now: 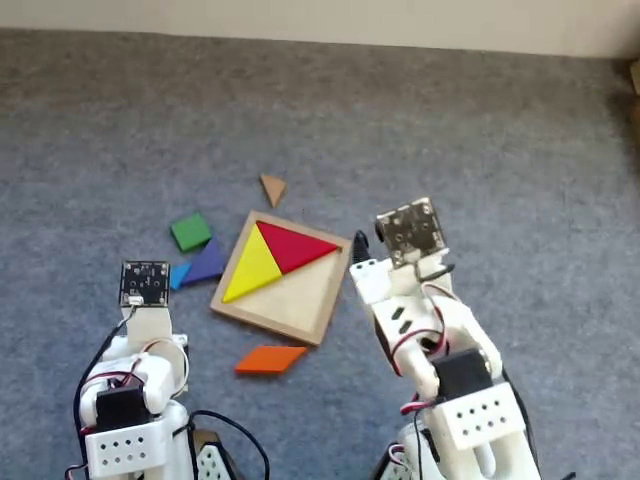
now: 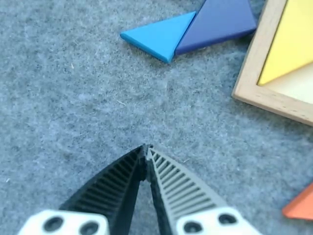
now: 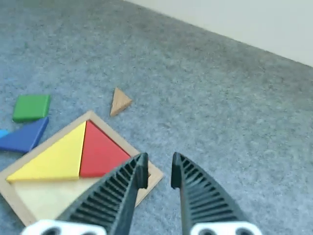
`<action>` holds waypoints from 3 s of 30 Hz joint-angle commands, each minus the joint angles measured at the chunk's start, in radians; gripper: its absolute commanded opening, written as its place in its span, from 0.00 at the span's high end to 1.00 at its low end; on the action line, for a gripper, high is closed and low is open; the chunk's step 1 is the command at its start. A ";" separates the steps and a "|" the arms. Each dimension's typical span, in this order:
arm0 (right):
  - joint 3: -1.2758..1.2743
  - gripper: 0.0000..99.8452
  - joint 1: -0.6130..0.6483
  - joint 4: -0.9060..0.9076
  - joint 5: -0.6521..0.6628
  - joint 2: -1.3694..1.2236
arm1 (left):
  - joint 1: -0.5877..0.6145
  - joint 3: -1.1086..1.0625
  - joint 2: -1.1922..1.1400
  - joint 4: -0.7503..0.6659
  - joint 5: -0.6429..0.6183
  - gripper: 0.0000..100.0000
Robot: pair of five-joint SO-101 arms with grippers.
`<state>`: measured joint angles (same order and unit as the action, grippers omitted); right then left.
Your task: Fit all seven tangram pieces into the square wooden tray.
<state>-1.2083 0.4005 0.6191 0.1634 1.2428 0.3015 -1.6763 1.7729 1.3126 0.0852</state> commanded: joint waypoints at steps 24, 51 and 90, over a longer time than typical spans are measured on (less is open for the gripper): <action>-0.205 0.91 -0.018 -0.022 -0.017 0.602 | 0.013 0.321 0.061 -0.143 0.018 0.99; -0.585 0.91 -0.369 0.156 -0.018 0.587 | -0.025 0.969 -1.053 -0.169 0.221 0.82; -0.585 0.91 -0.372 0.469 -0.015 0.579 | -0.090 2.015 -2.447 0.041 0.786 0.77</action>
<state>-1.6732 0.0414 1.0810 0.1481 1.8213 0.2202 0.3092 -0.6360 1.3096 0.8569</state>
